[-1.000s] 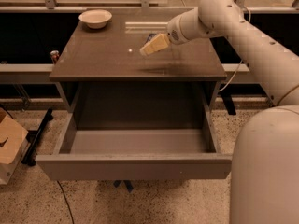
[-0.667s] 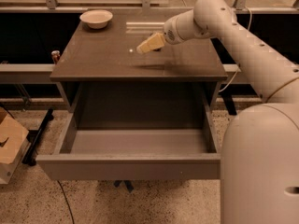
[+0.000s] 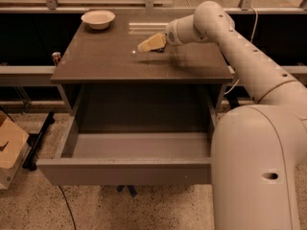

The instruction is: Place rxbar blueberry into top drawer

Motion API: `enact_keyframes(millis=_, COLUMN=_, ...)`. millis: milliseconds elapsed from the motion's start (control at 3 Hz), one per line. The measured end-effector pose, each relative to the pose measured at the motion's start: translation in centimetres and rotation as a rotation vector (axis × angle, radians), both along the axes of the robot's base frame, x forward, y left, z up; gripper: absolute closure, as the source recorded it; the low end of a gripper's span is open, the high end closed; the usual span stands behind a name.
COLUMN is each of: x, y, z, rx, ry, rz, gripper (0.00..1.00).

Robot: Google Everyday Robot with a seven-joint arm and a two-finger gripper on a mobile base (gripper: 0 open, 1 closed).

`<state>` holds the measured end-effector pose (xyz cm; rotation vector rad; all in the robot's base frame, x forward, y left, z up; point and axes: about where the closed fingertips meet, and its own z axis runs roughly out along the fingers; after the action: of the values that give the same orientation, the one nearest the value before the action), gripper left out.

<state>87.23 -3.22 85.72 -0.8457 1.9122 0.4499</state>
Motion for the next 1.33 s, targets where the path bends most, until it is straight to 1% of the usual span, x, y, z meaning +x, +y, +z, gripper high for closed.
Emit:
enact_keyframes(millis=333, x=1.5, y=0.0, z=-0.8, rx=0.025, ry=0.018, rz=-0.020, gripper=0.00)
enact_keyframes(millis=667, x=2.9, y=0.1, z=-1.9, rx=0.060, ry=0.049, rz=-0.036, gripper=0.04)
enact_keyframes(millis=1333, x=3.7, y=0.5, z=-3.3, rx=0.080, ry=0.086, rz=-0.037, gripper=0.50)
